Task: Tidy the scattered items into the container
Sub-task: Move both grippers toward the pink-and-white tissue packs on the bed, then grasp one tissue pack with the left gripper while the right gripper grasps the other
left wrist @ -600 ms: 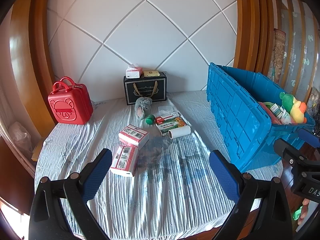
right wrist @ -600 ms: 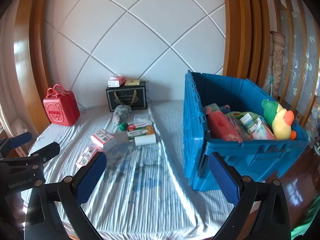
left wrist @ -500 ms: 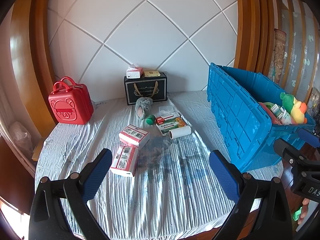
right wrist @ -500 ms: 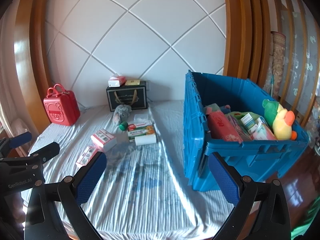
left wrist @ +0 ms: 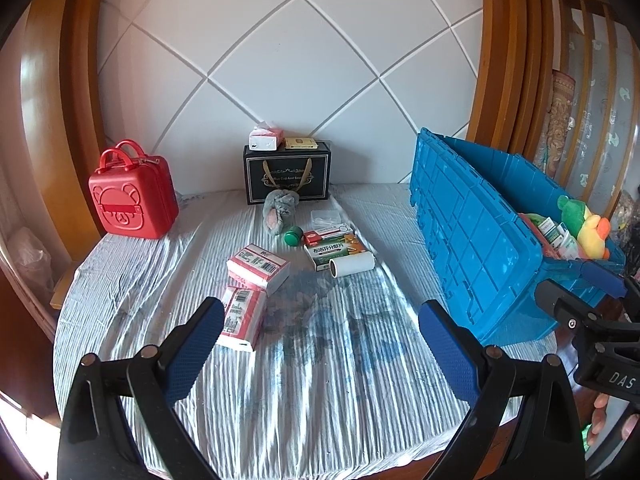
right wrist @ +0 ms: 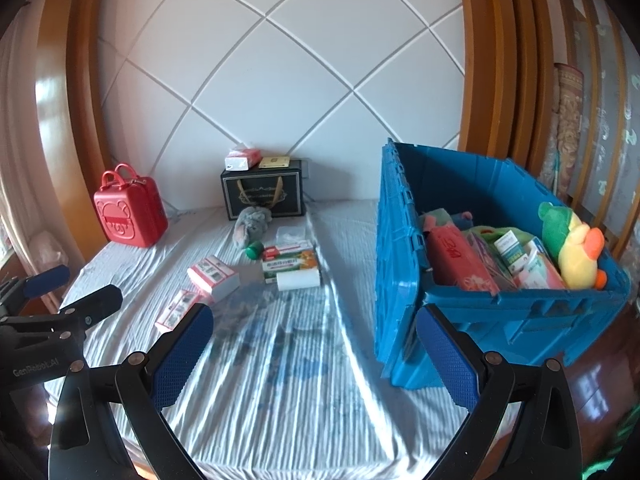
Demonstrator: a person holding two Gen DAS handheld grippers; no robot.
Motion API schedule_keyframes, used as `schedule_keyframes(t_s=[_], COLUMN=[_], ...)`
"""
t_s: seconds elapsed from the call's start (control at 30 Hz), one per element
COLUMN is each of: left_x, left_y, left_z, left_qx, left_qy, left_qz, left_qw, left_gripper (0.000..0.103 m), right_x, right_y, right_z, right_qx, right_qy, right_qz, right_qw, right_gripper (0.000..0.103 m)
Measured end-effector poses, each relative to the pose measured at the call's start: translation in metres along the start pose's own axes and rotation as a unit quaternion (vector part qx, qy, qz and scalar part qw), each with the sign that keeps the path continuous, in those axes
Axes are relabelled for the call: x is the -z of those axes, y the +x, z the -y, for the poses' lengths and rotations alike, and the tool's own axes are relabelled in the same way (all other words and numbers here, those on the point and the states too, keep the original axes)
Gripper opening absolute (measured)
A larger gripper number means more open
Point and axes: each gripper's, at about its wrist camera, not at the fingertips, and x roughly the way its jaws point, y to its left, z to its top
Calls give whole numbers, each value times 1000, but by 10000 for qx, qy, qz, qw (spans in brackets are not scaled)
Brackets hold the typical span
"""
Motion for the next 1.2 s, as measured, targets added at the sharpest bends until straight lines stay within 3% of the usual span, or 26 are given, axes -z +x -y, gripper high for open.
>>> schedule_keyframes(t_s=[0.13,0.2,0.33,0.43,0.57,0.77,0.93,1.2], left_x=[18,33,55,63,61,47,49,52], left_y=[28,45,83,112,158,223,272,323], left_z=[-21,-39,-82,-109,-134,-138,-132,-133], left_qx=[-642,-792,-982,-1203,-1029,-471,-291,-473], left_qy=[-237,-384,-738,-791,-720,-408,-265,-406], left_qz=[-438,-671,-1123,-1240,-1558,-1885,-2336,-2723], left_qw=[9967,9939,9861,9818,9798,9801,9715,9602], left_gripper=[99,99,99,99,99,99,99,99], right_x=[5,11,26,34,39,39,45,41], right_y=[28,49,103,135,177,227,259,317], right_z=[-10,-20,-47,-70,-82,-95,-92,-79], right_qx=[-482,-735,-1219,-1186,-1118,-613,-418,-479], right_qy=[-201,-315,-245,-560,-253,-209,-175,-224], right_qz=[-119,-173,-794,-1053,-1470,-1926,-2232,-2551], right_qw=[9986,9966,9891,9858,9825,9791,9737,9655], right_gripper=[103,103,103,103,103,103,103,103])
